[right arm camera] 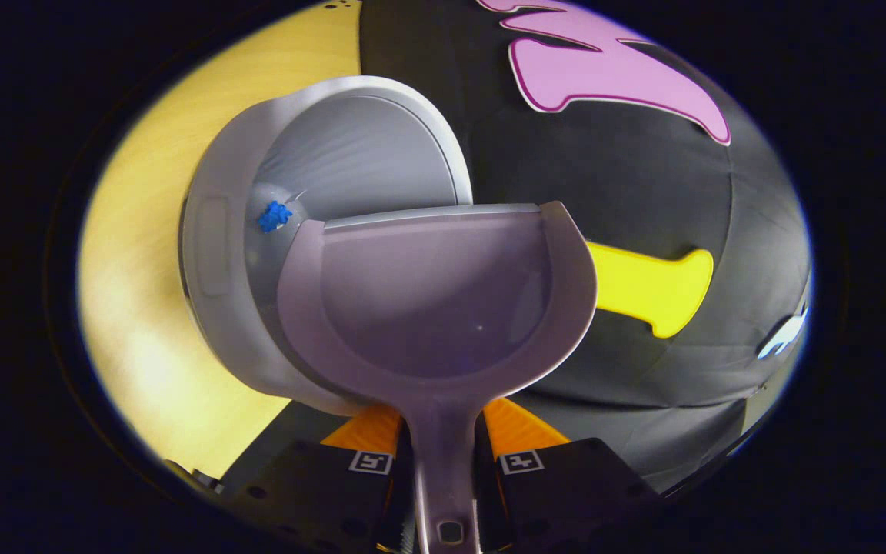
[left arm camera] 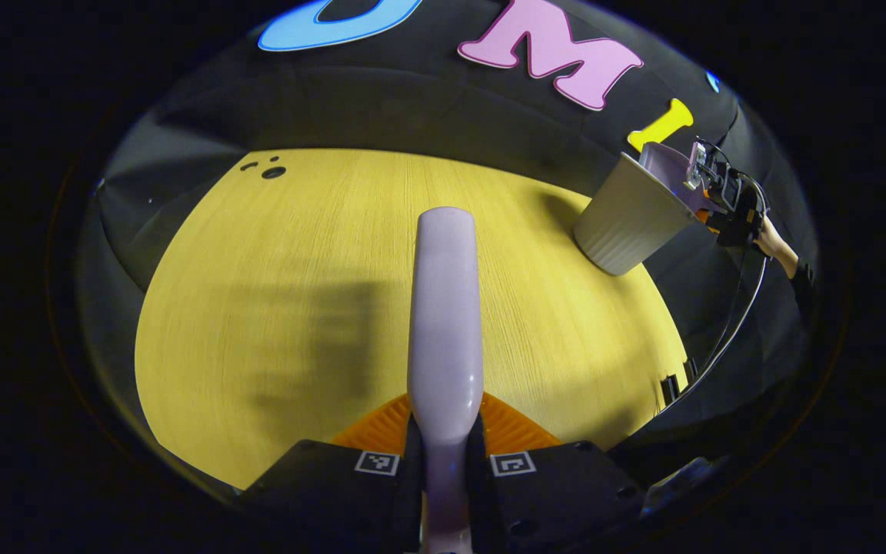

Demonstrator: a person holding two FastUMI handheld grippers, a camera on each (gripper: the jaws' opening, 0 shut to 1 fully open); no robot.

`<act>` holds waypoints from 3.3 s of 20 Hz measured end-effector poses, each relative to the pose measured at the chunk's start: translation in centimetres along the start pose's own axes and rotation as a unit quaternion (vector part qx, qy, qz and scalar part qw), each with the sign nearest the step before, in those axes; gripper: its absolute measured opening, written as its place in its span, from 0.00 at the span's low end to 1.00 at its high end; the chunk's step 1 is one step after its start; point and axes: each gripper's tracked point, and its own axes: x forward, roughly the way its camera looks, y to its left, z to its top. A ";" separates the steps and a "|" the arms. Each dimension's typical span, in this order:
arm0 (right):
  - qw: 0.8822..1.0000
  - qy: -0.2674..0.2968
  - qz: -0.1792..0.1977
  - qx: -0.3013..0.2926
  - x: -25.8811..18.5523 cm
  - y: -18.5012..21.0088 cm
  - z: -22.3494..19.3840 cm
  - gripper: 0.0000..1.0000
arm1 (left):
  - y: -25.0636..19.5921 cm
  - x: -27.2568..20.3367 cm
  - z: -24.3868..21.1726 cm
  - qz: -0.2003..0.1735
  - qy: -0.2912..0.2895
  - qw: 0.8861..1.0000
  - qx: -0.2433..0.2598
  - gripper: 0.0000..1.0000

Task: Pick up the small broom and dustpan from the desktop, sweep the trash into the dustpan with the broom, and then empty the trash into the garbage bin.

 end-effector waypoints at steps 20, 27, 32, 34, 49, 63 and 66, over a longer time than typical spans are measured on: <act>0.847 -0.037 0.135 0.512 -1.6 -0.7 4.1 0.32 | 0.1 -7.9 -0.1 0.076 -0.120 0.989 0.034 0.29; 0.800 -0.118 0.180 0.560 -10.5 -0.7 9.6 0.35 | -0.7 -7.9 -0.7 0.069 -0.128 0.989 0.026 0.27; 0.801 -0.169 0.227 0.528 -15.9 4.1 14.5 0.32 | -0.5 -6.2 -1.1 0.065 -0.124 0.990 -0.012 0.27; 0.799 -0.176 0.262 0.512 -16.5 7.6 16.7 0.35 | -0.1 -5.5 -1.3 0.067 -0.120 0.990 -0.020 0.29; 0.804 -0.016 0.396 0.443 -10.4 36.2 19.6 0.36 | 5.1 4.8 -3.9 0.117 0.021 0.993 -0.011 0.29; 0.778 0.043 0.437 0.450 -8.8 42.2 18.5 0.60 | 5.1 8.4 -4.1 0.177 0.086 0.980 0.032 0.67; 0.773 0.034 0.422 0.473 -9.0 40.8 18.7 1.00 | 4.6 7.0 -2.8 0.177 0.051 0.983 0.023 0.97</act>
